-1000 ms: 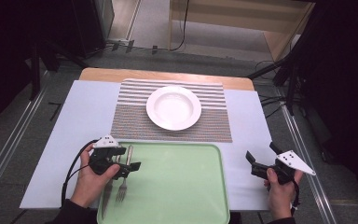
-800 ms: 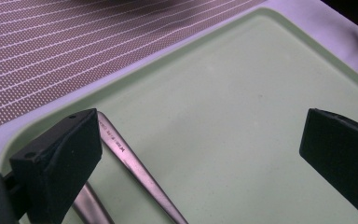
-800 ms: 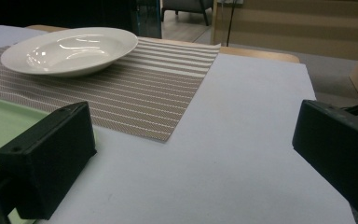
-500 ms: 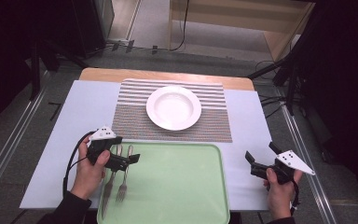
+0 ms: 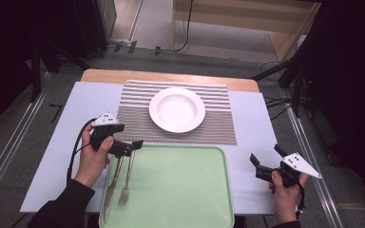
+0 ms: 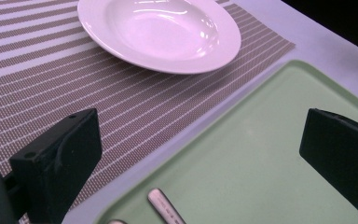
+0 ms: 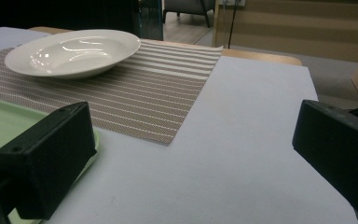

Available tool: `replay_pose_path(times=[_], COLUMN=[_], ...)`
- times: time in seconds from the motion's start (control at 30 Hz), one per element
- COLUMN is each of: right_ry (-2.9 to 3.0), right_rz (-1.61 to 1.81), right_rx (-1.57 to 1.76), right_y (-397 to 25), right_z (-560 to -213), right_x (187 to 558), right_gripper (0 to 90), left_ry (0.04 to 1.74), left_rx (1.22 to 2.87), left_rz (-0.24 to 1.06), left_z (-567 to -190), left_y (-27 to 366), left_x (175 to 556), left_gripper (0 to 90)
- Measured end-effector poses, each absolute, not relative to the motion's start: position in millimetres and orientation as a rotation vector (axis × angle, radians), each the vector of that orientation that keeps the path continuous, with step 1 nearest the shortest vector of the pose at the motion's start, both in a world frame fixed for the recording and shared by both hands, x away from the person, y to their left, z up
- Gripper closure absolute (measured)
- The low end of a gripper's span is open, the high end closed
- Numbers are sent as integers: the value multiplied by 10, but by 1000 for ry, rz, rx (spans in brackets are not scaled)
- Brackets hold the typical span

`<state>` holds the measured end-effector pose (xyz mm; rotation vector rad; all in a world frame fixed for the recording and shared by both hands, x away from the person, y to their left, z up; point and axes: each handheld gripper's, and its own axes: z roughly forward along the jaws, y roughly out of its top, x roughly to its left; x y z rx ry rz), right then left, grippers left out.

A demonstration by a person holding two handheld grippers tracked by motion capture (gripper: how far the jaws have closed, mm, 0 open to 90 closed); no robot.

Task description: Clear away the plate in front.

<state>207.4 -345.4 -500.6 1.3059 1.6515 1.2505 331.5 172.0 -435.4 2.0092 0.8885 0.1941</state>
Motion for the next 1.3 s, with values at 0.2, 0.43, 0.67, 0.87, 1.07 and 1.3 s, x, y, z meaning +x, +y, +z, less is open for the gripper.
replay_pose_path(times=[0.2,0.43,0.67,0.87,1.07,1.3], right_ry=[1649,1647,1650,1653,1664,1668], right_rz=[1258,1261,1274,1280,1279,1279], right_rx=[1299,1293,1293,1290,1269,1278], right_y=[-3454,-3440,-3434,-3437,-3420,-3404], right_z=[-4993,-4985,-4975,-4979,-4983,-4979], right_x=[2053,2053,2041,2046,2057,2048], right_gripper=[0,0,0,0,0,0], left_ry=[878,886,914,935,926,932], left_rx=[2009,1985,1970,1964,1979,1969], left_rz=[194,177,201,200,203,188], left_z=[-4311,-4309,-4320,-4333,-4327,-4322], left_y=[1677,1655,1636,1596,1536,1493], left_x=[3416,3572,3740,3849,3931,4021], left_gripper=[0,0,0,0,0,0])
